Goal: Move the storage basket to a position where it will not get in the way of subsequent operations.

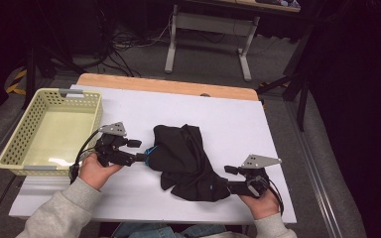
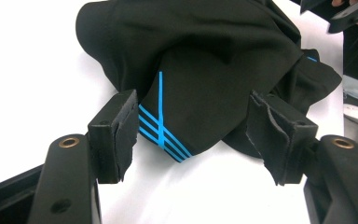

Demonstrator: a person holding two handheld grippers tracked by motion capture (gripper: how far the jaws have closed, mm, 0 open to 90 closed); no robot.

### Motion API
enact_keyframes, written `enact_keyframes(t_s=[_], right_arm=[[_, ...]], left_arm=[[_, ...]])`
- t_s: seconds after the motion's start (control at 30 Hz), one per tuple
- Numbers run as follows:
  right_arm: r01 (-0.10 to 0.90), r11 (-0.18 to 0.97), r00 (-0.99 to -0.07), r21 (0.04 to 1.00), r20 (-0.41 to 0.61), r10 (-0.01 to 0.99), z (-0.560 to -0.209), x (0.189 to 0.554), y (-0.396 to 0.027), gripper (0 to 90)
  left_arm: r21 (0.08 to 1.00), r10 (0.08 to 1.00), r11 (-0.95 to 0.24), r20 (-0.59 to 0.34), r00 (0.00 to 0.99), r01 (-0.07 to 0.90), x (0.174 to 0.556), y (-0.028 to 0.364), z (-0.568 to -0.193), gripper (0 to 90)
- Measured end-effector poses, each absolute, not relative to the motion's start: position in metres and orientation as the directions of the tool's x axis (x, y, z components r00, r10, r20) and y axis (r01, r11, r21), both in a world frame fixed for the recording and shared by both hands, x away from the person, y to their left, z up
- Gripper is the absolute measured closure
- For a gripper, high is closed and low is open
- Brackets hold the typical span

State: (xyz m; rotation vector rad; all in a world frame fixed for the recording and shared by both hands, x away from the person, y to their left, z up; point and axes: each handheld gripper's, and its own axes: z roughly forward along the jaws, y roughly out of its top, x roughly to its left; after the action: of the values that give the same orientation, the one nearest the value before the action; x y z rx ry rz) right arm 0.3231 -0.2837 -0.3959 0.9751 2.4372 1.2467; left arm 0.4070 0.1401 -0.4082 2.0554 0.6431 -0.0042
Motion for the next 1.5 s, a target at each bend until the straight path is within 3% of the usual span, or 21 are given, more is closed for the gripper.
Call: enact_keyframes(t_s=[0.17, 0.37, 0.77, 0.83, 0.97, 1.03, 1.2, 1.5], right_arm=[[0.383, 0.425, -0.79, 0.82, 0.053, 0.61, -0.386, 0.338, -0.252, 33.3], [0.333, 0.461, -0.826, 0.823, 0.019, 0.564, -0.383, 0.362, -0.21, 33.0], [0.357, 0.485, -0.816, 0.798, 0.013, 0.578, -0.392, 0.407, -0.163, 34.5], [0.37, 0.498, -0.812, 0.784, 0.013, 0.584, -0.396, 0.413, -0.158, 39.9], [0.372, 0.536, -0.804, 0.758, -0.025, 0.594, -0.398, 0.416, -0.154, 72.8], [0.357, 0.541, -0.801, 0.761, -0.049, 0.597, -0.394, 0.413, -0.155, 83.4], [0.348, 0.501, -0.781, 0.793, -0.05, 0.623, -0.381, 0.412, -0.173, 84.8], [0.382, 0.383, -0.692, 0.841, -0.014, 0.722, -0.366, 0.421, -0.245, 84.8]], left_arm=[[0.802, 0.445, -0.406, -0.246, 0.861, 0.439, 0.406, 0.143, -0.408, 35.8], [0.801, 0.448, -0.402, -0.249, 0.858, 0.443, 0.406, 0.145, -0.409, 35.7], [0.802, 0.451, -0.403, -0.244, 0.858, 0.44, 0.405, 0.146, -0.409, 35.7], [0.801, 0.452, -0.404, -0.245, 0.858, 0.442, 0.405, 0.147, -0.41, 35.7], [0.803, 0.452, -0.401, -0.245, 0.858, 0.441, 0.404, 0.147, -0.41, 35.7], [0.802, 0.454, -0.401, -0.246, 0.856, 0.443, 0.404, 0.147, -0.41, 35.7], [0.804, 0.453, -0.399, -0.246, 0.857, 0.441, 0.403, 0.148, -0.409, 35.7], [0.801, 0.442, -0.408, -0.246, 0.863, 0.438, 0.403, 0.141, -0.411, 35.8]])
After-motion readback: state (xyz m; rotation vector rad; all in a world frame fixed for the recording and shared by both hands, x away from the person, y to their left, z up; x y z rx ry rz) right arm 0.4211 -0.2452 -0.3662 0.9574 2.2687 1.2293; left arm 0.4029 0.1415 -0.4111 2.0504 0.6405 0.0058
